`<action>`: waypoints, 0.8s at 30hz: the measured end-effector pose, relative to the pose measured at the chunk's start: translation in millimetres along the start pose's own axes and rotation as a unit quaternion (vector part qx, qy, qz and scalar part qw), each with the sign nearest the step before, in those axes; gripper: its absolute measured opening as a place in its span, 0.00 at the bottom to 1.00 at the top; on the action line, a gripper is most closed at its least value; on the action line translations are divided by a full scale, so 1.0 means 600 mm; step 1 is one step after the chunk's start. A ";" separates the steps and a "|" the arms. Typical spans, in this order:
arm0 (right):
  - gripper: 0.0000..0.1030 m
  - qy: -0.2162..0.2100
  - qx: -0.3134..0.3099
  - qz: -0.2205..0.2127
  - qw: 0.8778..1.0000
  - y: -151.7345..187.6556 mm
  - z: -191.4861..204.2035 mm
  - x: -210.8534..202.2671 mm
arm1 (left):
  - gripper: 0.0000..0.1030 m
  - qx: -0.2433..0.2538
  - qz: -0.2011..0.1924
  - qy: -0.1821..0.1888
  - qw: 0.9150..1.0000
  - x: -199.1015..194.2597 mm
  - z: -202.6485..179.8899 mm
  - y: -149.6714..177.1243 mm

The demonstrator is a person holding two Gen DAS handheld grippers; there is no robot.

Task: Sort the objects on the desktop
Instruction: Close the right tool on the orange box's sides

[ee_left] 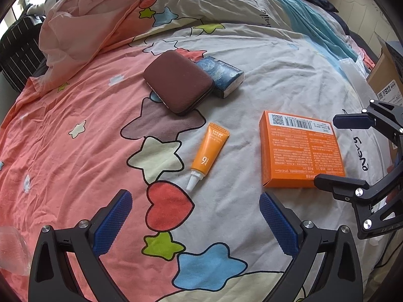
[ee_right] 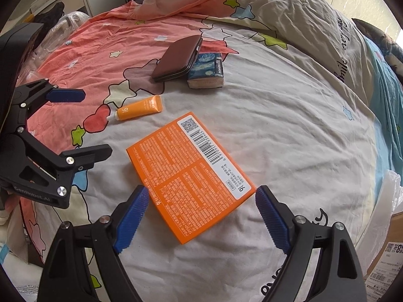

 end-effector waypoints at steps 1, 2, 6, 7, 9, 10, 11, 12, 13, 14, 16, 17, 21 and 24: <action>0.82 -0.001 -0.004 0.000 1.000 0.001 0.001 0.001 | 1.00 0.000 0.001 0.000 1.000 0.002 0.000 0.000; 0.82 -0.002 -0.011 0.000 1.000 0.002 0.002 0.002 | 1.00 0.000 0.001 0.000 1.000 0.003 0.000 0.000; 0.82 0.001 -0.038 0.000 0.999 0.010 0.008 0.005 | 1.00 0.004 0.000 0.001 1.000 0.002 -0.004 0.001; 0.82 0.000 -0.043 0.000 0.999 0.011 0.008 0.005 | 1.00 0.005 -0.001 0.001 1.000 0.002 -0.005 0.000; 0.82 -0.002 -0.050 -0.002 0.999 0.012 0.007 0.004 | 1.00 0.007 0.000 0.001 1.000 0.003 -0.006 0.000; 0.82 -0.004 -0.052 -0.003 0.999 0.012 0.007 0.004 | 1.00 0.008 0.000 0.001 1.000 0.004 -0.007 0.000; 0.82 -0.005 -0.055 -0.003 0.998 0.013 0.007 0.004 | 1.00 0.009 0.001 0.000 1.000 0.005 -0.007 -0.001; 0.82 -0.005 -0.057 -0.003 0.998 0.013 0.006 0.004 | 1.00 0.009 0.001 0.000 1.000 0.005 -0.008 -0.001; 0.82 -0.004 -0.060 -0.003 0.998 0.014 0.006 0.005 | 1.00 0.010 0.000 0.000 1.000 0.005 -0.008 -0.001; 0.82 -0.002 -0.063 -0.003 0.998 0.014 0.005 0.006 | 1.00 0.010 -0.001 0.000 1.000 0.005 -0.008 -0.002; 0.82 0.001 -0.065 -0.002 0.998 0.014 0.002 0.009 | 1.00 0.011 -0.003 0.001 1.000 0.004 -0.009 -0.005; 0.82 0.001 -0.065 -0.002 0.998 0.014 0.000 0.010 | 1.00 0.013 -0.003 0.002 1.000 0.004 -0.011 -0.006; 0.82 -0.003 -0.074 -0.006 0.997 0.012 0.003 0.009 | 1.00 0.023 0.000 0.001 1.000 0.011 -0.018 -0.012; 0.82 -0.004 -0.079 -0.001 0.997 0.011 0.003 0.015 | 1.00 0.032 -0.002 0.005 0.999 0.013 -0.025 -0.015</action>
Point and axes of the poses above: each gripper's, at about its wrist camera, not at the fingertips, and x roughly the way its jaws point, z to its left, y to its underside, the point moved 3 cm from there along x, roughly the way its jaws point, and after that the axes turned 11 degrees about x, right-handed, at the moved point
